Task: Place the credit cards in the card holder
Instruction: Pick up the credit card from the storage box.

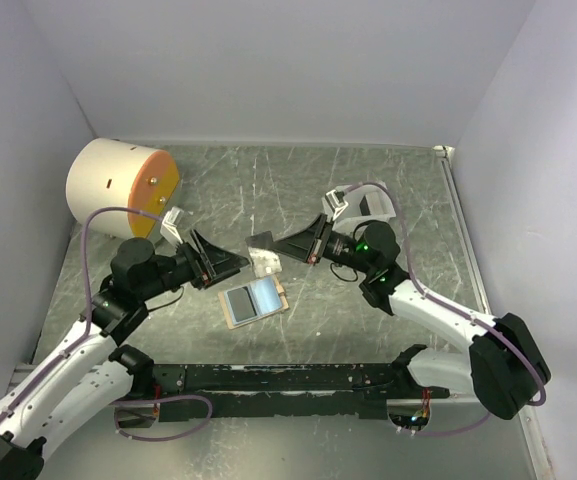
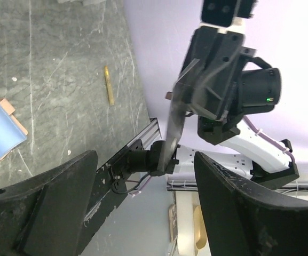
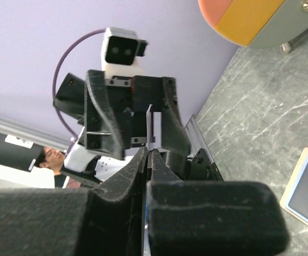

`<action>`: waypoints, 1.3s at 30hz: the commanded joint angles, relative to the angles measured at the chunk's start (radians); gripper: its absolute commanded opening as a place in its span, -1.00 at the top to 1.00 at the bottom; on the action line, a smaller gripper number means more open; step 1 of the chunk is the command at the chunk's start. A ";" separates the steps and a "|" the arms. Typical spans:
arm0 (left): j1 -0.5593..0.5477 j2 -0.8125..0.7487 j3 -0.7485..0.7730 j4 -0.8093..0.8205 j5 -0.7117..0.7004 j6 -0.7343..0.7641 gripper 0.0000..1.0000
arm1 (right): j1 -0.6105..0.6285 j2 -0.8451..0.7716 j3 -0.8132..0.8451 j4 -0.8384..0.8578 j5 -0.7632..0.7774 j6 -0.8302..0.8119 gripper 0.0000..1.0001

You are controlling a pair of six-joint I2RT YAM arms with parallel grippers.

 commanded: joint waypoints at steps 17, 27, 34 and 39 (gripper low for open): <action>-0.005 -0.029 0.011 0.089 0.005 -0.012 0.09 | 0.081 0.097 0.016 0.114 0.012 0.054 1.00; -0.005 -0.056 -0.017 0.061 -0.043 -0.002 0.86 | 0.087 0.117 0.023 0.046 0.002 0.005 0.92; -0.005 -0.052 -0.005 -0.074 -0.112 0.072 0.86 | 0.068 0.087 0.065 -0.206 0.079 -0.155 0.20; -0.005 -0.018 -0.010 -0.171 -0.168 0.135 0.86 | 0.034 0.096 0.096 -0.407 0.126 -0.282 0.03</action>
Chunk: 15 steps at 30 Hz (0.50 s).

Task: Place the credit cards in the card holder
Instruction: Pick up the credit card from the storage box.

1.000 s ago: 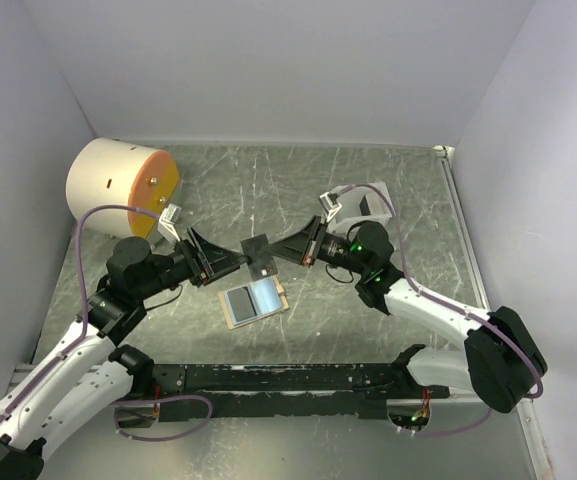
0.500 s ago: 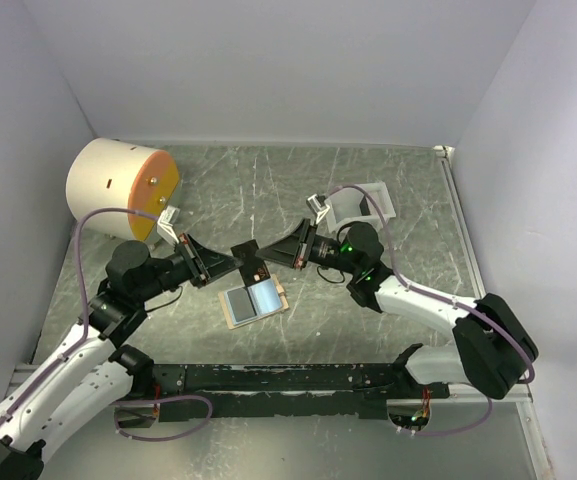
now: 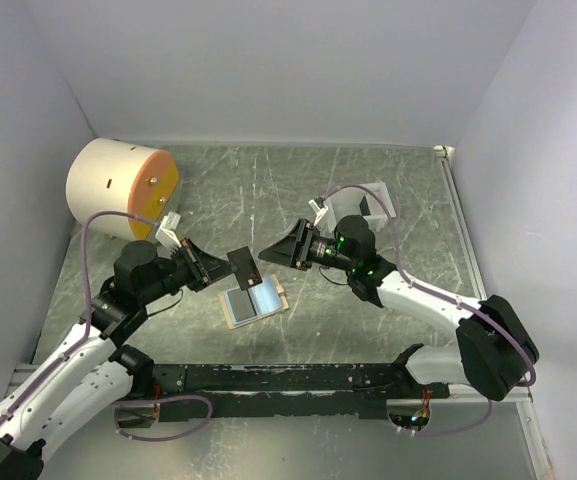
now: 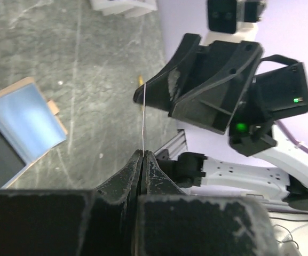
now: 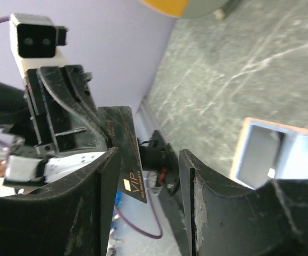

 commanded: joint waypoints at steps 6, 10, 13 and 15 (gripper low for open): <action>-0.003 0.130 -0.055 -0.075 -0.040 0.095 0.86 | -0.022 0.055 0.134 -0.421 0.160 -0.333 0.03; -0.003 0.191 -0.084 -0.017 -0.010 0.097 0.86 | -0.012 0.120 0.174 -0.517 0.207 -0.416 0.08; -0.001 0.231 -0.094 0.002 0.004 0.105 0.86 | 0.012 0.180 0.201 -0.569 0.239 -0.466 0.11; -0.001 0.256 -0.097 0.006 0.009 0.113 0.86 | 0.035 0.227 0.228 -0.614 0.260 -0.499 0.13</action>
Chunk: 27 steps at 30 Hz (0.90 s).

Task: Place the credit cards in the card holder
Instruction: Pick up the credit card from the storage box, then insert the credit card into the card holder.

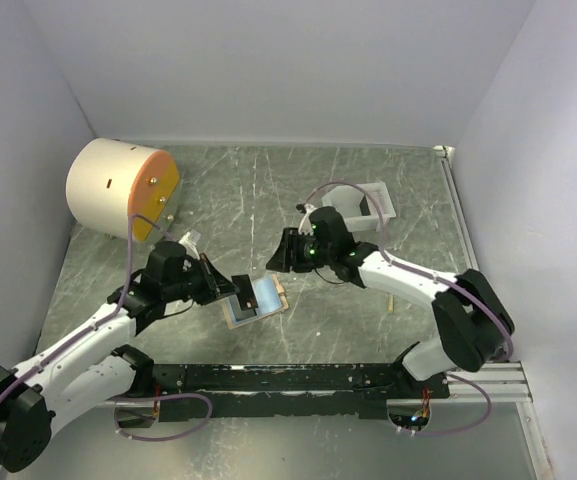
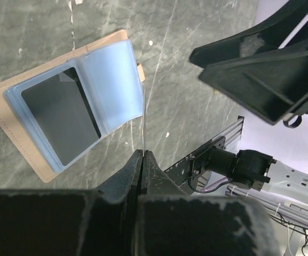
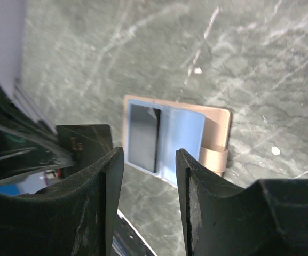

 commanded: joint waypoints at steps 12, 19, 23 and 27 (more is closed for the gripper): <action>0.036 0.154 -0.008 0.079 0.098 0.075 0.86 | 0.130 0.263 0.168 -0.246 0.199 -0.249 0.49; 0.069 0.200 -0.019 0.094 0.116 0.100 0.86 | 0.141 0.315 0.161 -0.250 0.228 -0.265 0.63; 0.091 0.222 -0.024 0.098 0.128 0.119 0.86 | 0.158 0.320 0.154 -0.258 0.252 -0.259 0.64; 0.110 0.244 -0.027 0.106 0.141 0.134 0.86 | 0.167 0.317 0.139 -0.256 0.257 -0.247 0.66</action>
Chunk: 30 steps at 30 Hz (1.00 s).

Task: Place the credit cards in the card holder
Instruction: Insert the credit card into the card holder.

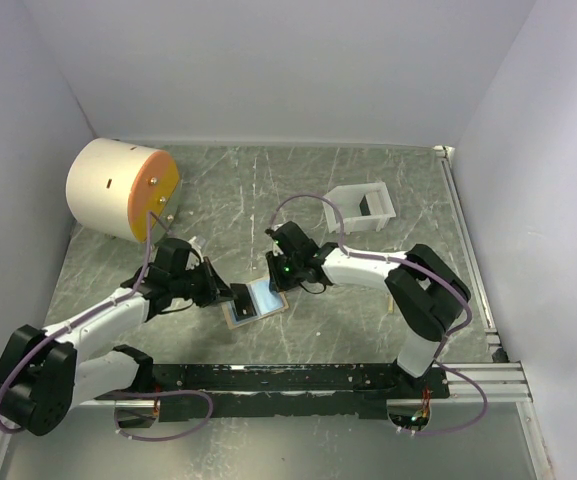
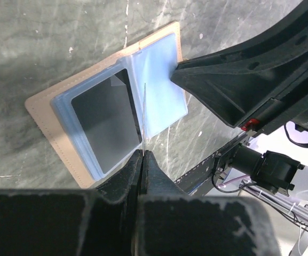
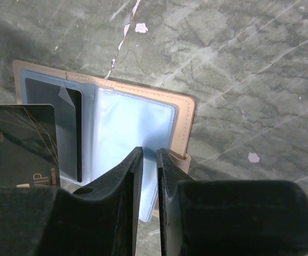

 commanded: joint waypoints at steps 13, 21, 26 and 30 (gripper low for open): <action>0.032 0.082 -0.028 0.134 0.103 0.003 0.86 | 0.029 -0.031 0.001 -0.075 0.094 0.011 0.77; 0.032 0.128 -0.027 0.170 0.112 -0.008 0.86 | 0.043 -0.033 -0.027 -0.082 0.100 0.035 0.78; 0.033 0.156 -0.036 0.198 0.122 -0.016 0.86 | 0.043 -0.045 -0.041 -0.072 0.099 0.041 0.78; 0.033 0.180 -0.050 0.233 0.138 -0.025 0.86 | 0.045 -0.049 -0.043 -0.073 0.103 0.041 0.78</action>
